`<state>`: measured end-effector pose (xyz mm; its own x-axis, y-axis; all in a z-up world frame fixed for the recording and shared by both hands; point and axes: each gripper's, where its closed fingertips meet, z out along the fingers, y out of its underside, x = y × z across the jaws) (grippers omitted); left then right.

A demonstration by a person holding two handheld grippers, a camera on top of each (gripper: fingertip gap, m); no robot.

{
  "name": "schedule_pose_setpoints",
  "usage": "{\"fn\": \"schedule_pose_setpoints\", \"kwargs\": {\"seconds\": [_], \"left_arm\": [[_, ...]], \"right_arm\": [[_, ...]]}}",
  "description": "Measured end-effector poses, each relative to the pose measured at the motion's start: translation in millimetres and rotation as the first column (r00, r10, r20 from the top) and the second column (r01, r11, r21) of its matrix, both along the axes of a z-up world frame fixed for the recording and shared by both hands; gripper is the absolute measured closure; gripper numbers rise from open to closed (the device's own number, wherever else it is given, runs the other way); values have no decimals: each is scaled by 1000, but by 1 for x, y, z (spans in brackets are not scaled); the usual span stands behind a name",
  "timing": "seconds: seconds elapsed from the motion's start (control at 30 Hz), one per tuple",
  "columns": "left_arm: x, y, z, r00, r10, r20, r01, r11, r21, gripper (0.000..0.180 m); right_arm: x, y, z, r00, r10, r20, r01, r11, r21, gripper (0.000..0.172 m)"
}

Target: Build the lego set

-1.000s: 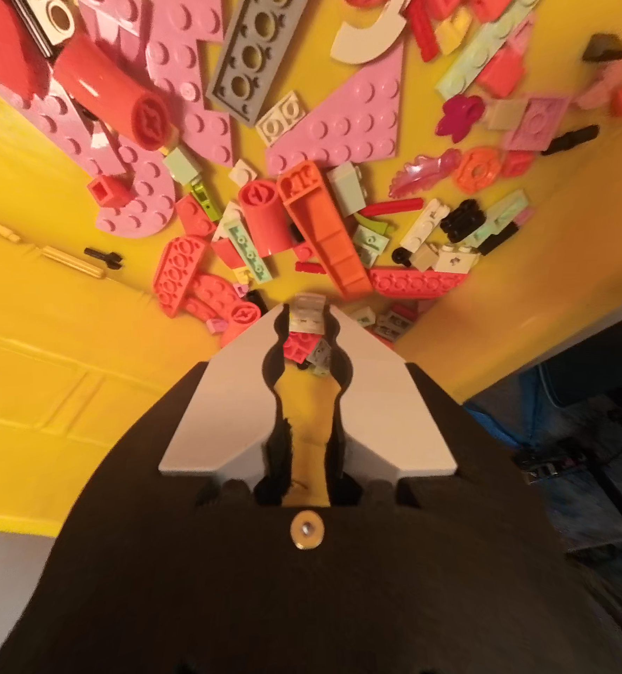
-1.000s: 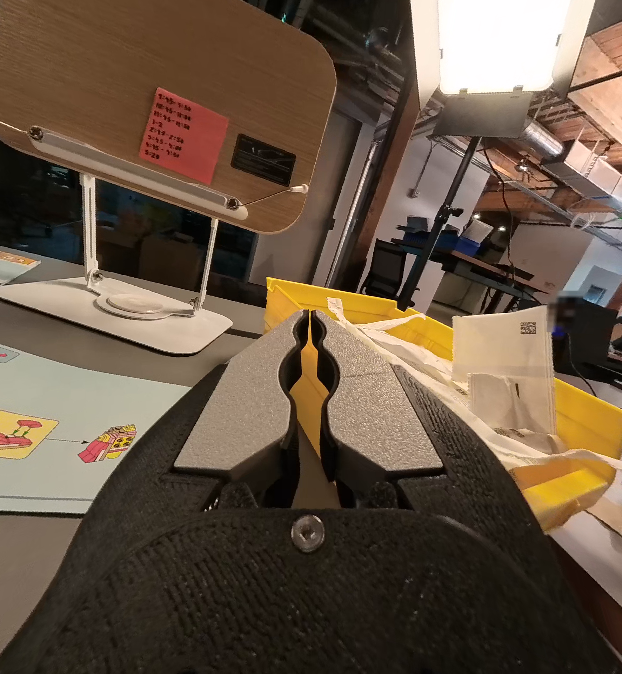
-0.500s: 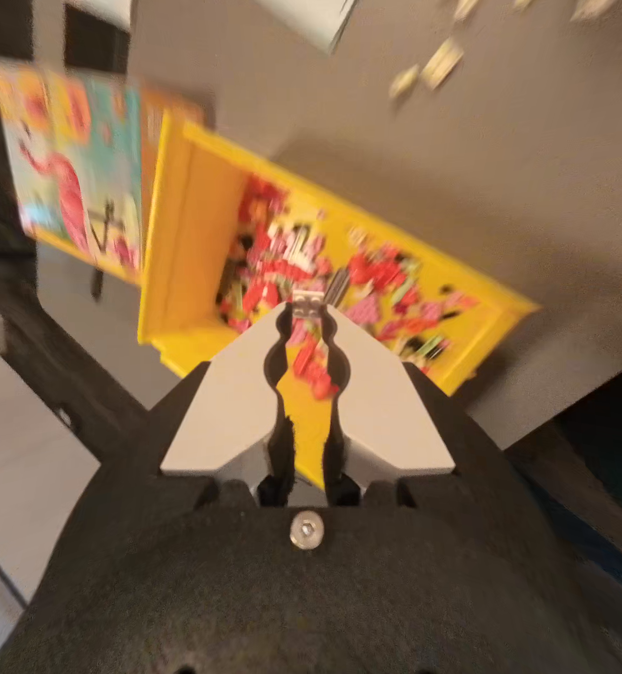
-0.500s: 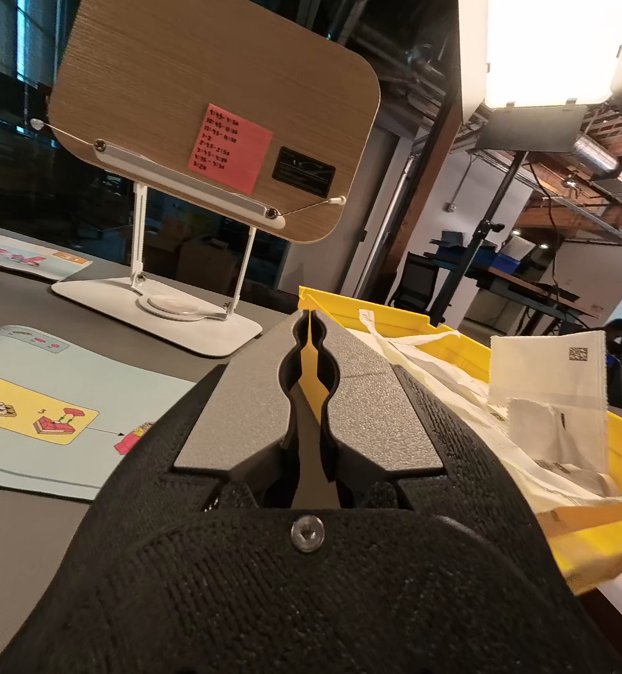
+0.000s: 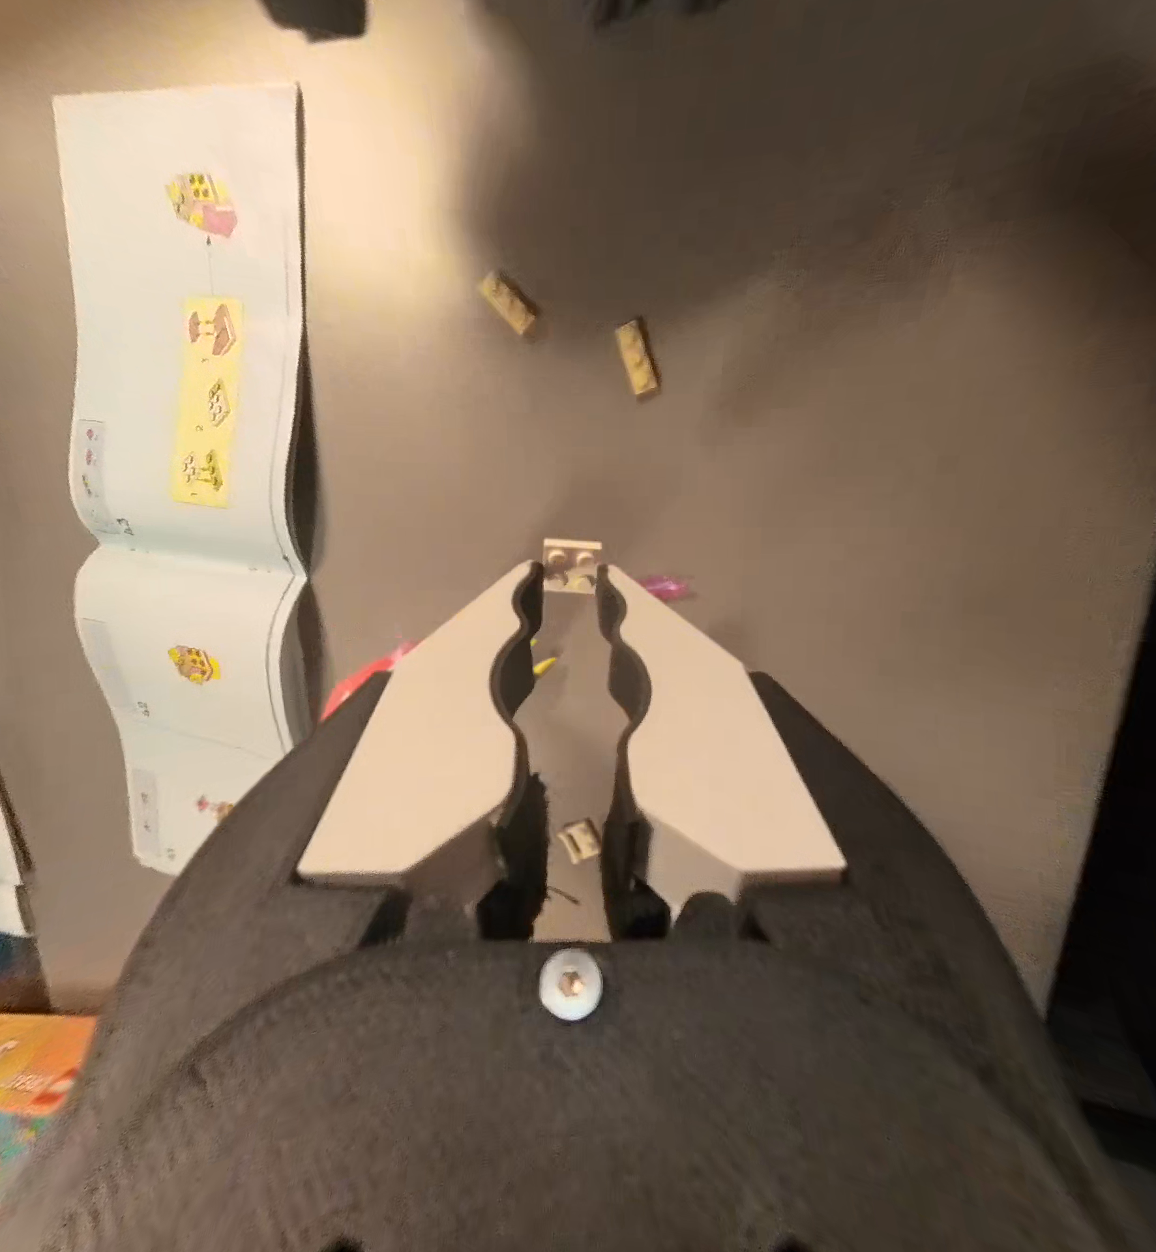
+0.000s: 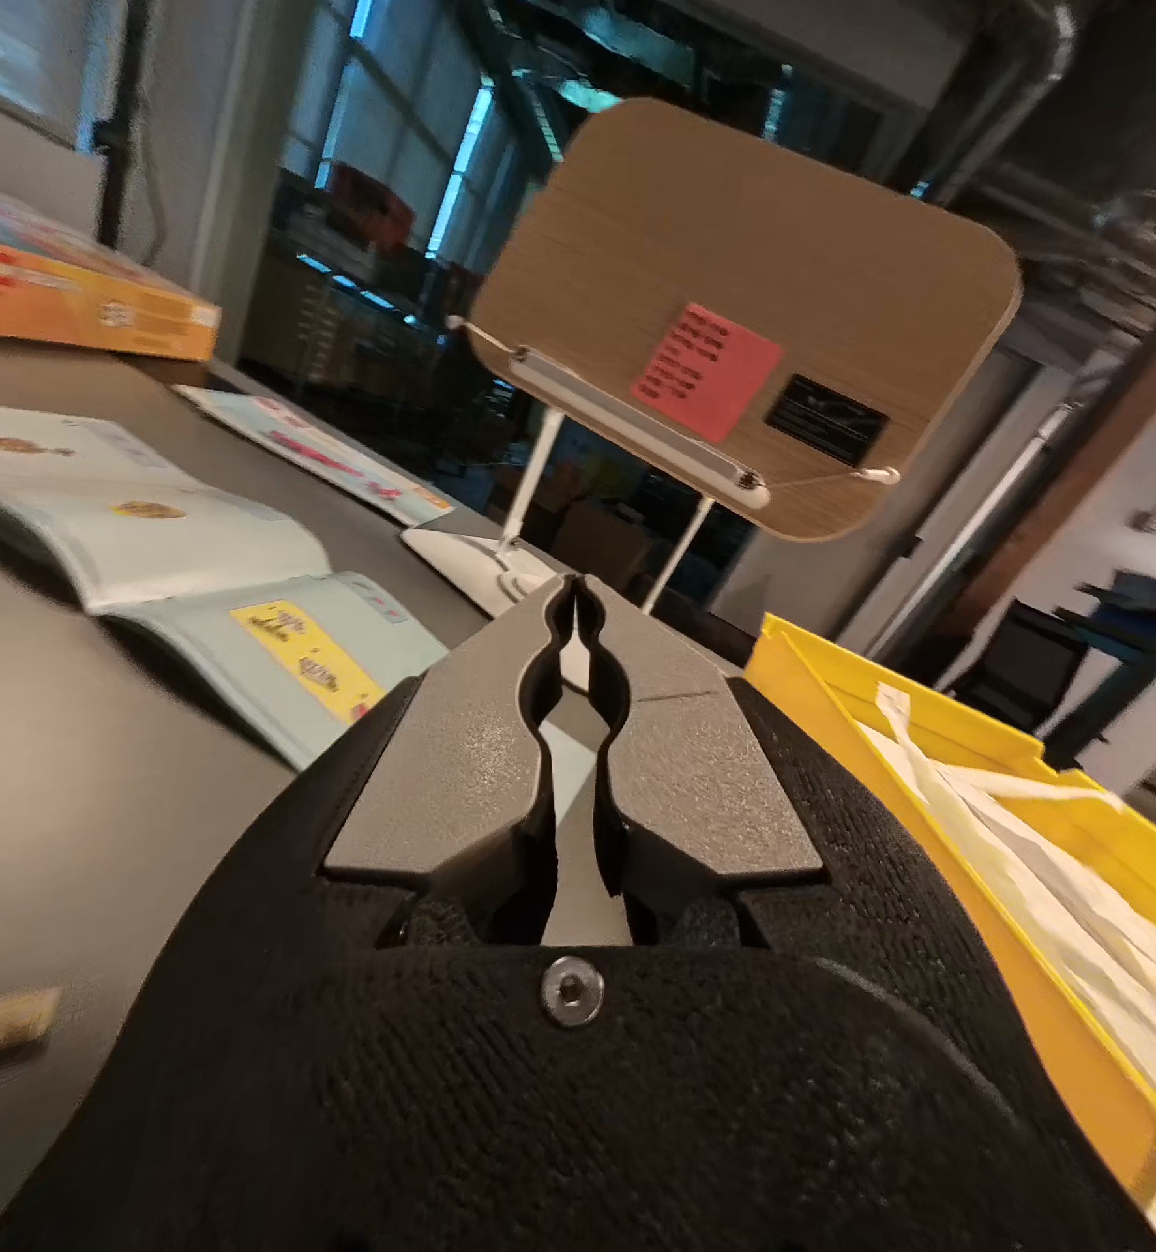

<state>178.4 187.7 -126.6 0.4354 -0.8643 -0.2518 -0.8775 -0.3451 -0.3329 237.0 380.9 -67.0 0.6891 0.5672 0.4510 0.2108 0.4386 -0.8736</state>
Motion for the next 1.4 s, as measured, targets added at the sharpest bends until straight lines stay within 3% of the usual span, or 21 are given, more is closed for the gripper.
{"fn": "schedule_pose_setpoints", "kwargs": {"seconds": [0.07,0.13,0.27,0.43,0.57,0.77,0.93,1.2,1.4], "left_arm": [[-1,6,-2,1000,18,14,-18,1000,0,166],[-5,8,-2,997,47,59,-47,999,6,166],[-19,14,6,972,137,188,-154,985,78,166],[-19,14,17,903,184,389,-225,972,64,166],[-13,12,11,912,162,377,-180,984,13,166],[12,17,4,948,68,311,-68,998,-12,166],[11,34,-8,991,51,121,-50,999,-8,166],[29,39,-25,995,-41,86,53,990,-133,166],[34,45,-34,996,-88,30,92,984,-153,166]], "right_arm": [[-2,-17,-7,995,61,82,-62,998,8,172],[-5,-34,-25,974,155,168,-139,985,-101,171],[-3,-78,-37,912,409,-11,-367,805,-465,141],[-4,-105,-89,849,496,184,-237,668,-706,133],[-4,-112,-105,819,497,287,-162,680,-715,134],[2,-116,-114,790,533,302,-146,643,-752,145],[0,-114,-114,789,536,301,-148,640,-754,145],[-2,-117,-114,791,549,269,-155,606,-780,139],[-5,-121,-114,761,581,289,-183,619,-764,153]]}}
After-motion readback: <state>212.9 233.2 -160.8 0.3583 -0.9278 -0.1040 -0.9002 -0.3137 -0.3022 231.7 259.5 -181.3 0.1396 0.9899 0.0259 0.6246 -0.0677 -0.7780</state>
